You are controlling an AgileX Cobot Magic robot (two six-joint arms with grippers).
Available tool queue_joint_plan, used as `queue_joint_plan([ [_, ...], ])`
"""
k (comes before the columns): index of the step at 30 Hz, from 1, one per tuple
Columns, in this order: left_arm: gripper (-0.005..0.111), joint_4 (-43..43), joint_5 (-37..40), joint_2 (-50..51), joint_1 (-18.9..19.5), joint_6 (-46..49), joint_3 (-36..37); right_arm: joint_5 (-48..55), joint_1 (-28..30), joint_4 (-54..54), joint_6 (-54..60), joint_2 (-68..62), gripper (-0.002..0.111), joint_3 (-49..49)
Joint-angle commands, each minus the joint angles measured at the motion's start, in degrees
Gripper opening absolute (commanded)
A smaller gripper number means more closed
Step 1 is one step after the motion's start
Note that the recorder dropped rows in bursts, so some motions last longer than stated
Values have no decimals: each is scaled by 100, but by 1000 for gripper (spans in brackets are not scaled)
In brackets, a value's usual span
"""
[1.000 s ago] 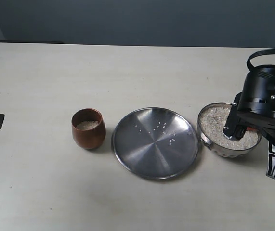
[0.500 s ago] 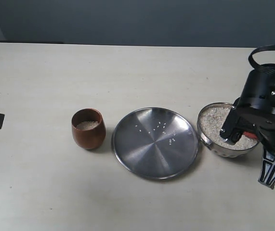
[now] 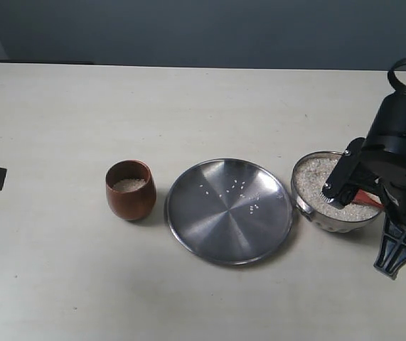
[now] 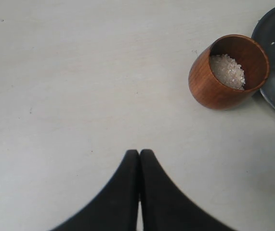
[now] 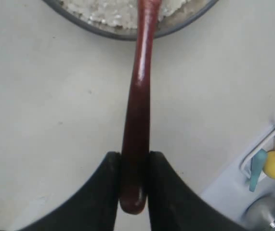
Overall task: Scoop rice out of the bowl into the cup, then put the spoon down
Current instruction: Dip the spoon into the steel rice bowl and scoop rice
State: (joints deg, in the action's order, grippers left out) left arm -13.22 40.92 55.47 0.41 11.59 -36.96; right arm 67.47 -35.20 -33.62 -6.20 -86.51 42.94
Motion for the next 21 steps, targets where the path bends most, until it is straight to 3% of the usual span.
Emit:
queue_joint_plan([
  [1,0,6,-68,12,7,-4,8,-13,-22,-70,-153,118,-1,38],
  [21,0,6,-68,12,7,-4,8,-189,-22,423,-153,304,-1,38],
])
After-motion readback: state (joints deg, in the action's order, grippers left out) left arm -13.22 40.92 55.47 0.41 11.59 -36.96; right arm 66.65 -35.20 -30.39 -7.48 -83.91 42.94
